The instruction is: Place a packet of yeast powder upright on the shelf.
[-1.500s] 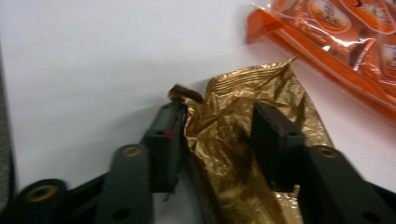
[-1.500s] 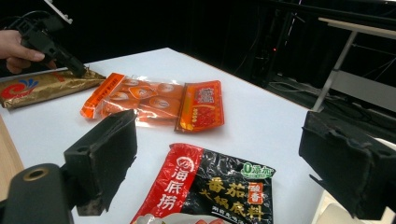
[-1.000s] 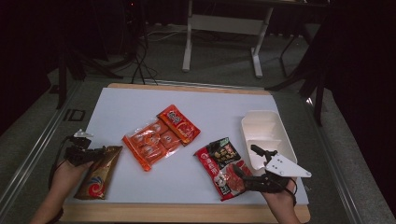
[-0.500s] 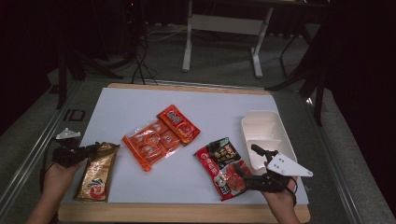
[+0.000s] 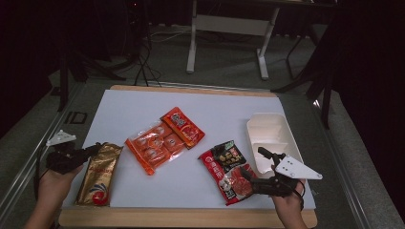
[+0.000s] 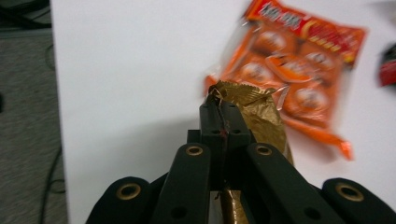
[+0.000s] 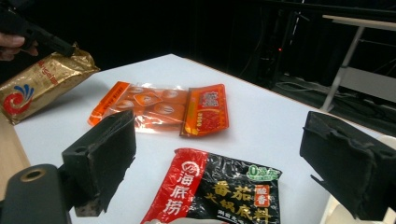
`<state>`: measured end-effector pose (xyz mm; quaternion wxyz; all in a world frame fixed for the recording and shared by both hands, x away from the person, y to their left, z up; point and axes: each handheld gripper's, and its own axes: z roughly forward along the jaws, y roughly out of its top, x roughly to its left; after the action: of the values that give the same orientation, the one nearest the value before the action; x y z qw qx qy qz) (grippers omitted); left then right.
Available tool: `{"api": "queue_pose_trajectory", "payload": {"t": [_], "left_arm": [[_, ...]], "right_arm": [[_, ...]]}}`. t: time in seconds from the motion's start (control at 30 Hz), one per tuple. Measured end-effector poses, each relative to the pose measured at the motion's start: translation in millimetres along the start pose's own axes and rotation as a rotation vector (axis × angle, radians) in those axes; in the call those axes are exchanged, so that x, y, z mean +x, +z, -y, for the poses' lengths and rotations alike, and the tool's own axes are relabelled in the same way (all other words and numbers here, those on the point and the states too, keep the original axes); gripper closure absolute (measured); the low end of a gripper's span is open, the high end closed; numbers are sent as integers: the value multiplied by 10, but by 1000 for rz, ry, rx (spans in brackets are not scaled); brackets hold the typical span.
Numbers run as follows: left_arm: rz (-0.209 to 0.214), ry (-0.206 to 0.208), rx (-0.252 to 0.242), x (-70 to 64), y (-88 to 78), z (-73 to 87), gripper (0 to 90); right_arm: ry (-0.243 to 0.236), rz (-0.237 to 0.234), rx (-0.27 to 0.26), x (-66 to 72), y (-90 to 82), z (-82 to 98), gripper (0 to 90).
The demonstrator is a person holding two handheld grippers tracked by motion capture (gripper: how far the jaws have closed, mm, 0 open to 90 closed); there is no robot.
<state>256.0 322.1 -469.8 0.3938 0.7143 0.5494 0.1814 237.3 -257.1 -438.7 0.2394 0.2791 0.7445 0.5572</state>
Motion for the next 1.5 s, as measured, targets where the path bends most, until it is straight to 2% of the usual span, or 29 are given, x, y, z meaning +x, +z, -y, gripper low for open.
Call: {"api": "queue_pose_trajectory", "payload": {"t": [0.17, 0.43, 0.47, 0.53, 0.67, 0.73, 0.8, 0.87, 0.93, 1.0, 1.1, 1.2, 1.27, 1.33, 1.4, 1.47, 1.5], "left_arm": [[36, 9, -36, -100, -119, -50, 900], [69, 52, -86, -298, -277, -154, 900], [80, 65, -108, -365, -323, -195, 900], [89, 84, -119, -422, -354, -233, 900], [101, 91, -153, -513, -381, -308, 900], [114, 91, -170, -558, -376, -350, 900], [145, 89, -182, -614, -353, -396, 900], [162, 95, -192, -673, -318, -433, 900], [185, 89, -197, -721, -279, -465, 900], [210, 96, -206, -787, -228, -506, 900], [236, 107, -213, -876, -172, -558, 900], [271, 106, -221, -956, -102, -624, 900], [293, 110, -230, -1009, -67, -657, 900], [317, 121, -238, -1097, -21, -702, 900], [345, 130, -248, -1180, 16, -742, 900], [373, 133, -269, -1262, 53, -774, 900], [385, 148, -280, -1301, 72, -789, 900]], "right_arm": [[5, 1, 0, -7, -1, -4, 104], [9, 20, 0, -29, -21, 1, 105], [8, 21, -2, -32, -21, 4, 105], [6, 24, 5, -31, -23, 4, 105], [7, 19, 7, -30, -22, -1, 105], [2, 21, 4, -28, -23, -4, 106], [0, 2, -7, -26, -31, -17, 131], [-44, 6, -10, -26, -40, -47, 137], [-64, 10, -24, -16, -50, -64, 136], [-75, -11, -31, -11, -48, -90, 133], [-56, -16, -8, 8, -40, -138, 123], [4, -50, 8, 9, -17, -192, 109], [10, -43, 20, 26, 11, -231, 105], [-6, -64, 13, 45, 26, -271, 104], [-11, -64, 4, 75, 49, -312, 104], [-1, -83, 0, 90, 76, -357, 104], [1, -92, -3, 96, 91, -381, 105]]}}
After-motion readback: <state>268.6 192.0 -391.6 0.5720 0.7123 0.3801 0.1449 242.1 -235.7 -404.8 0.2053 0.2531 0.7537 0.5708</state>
